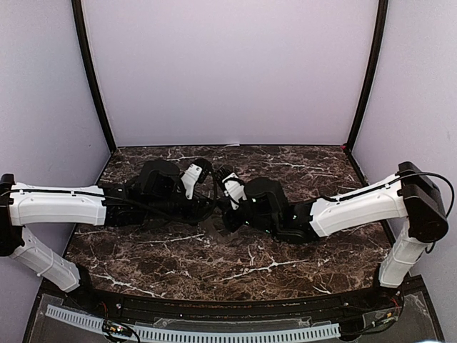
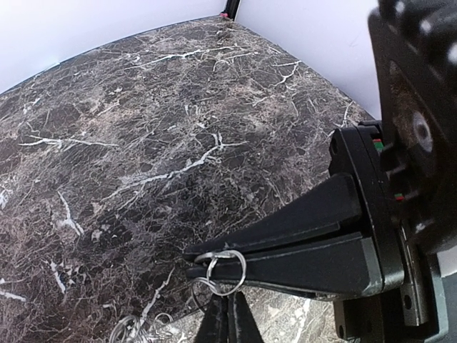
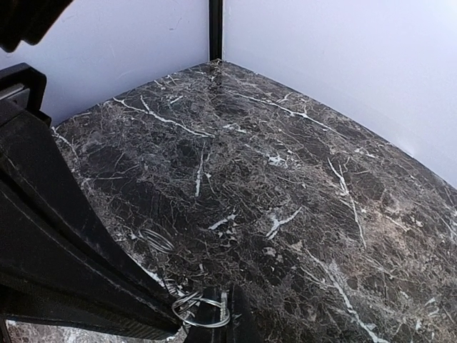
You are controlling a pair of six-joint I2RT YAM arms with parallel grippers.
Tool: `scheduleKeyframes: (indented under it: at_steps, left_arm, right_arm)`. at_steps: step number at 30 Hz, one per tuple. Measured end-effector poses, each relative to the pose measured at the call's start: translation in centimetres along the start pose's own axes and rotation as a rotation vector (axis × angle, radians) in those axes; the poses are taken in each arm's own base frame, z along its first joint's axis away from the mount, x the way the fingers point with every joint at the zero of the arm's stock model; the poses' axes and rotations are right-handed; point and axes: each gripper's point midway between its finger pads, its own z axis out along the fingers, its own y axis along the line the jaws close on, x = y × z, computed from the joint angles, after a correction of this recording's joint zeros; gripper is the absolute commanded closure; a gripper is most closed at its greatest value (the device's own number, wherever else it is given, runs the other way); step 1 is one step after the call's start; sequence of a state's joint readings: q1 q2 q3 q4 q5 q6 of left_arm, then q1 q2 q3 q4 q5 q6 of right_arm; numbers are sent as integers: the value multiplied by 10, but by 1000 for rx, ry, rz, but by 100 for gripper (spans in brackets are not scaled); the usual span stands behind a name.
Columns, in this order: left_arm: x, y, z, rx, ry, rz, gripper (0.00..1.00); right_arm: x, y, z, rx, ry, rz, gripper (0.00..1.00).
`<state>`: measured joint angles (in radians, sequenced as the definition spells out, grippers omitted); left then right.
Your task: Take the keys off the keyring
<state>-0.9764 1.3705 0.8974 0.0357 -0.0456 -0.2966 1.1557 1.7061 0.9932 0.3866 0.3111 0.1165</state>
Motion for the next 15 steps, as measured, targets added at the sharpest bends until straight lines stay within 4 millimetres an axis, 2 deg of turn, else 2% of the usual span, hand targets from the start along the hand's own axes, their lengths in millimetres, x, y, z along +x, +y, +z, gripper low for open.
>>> scheduleKeyframes:
  at_steps: [6, 15]
  left_arm:
    - [2, -1, -2, 14, -13, 35, 100]
    - [7, -16, -30, 143, -151, 178, 100]
  right_arm:
    - [2, 0, -2, -16, 28, -35, 100]
    - [-1, 15, -15, -240, 88, -24, 100]
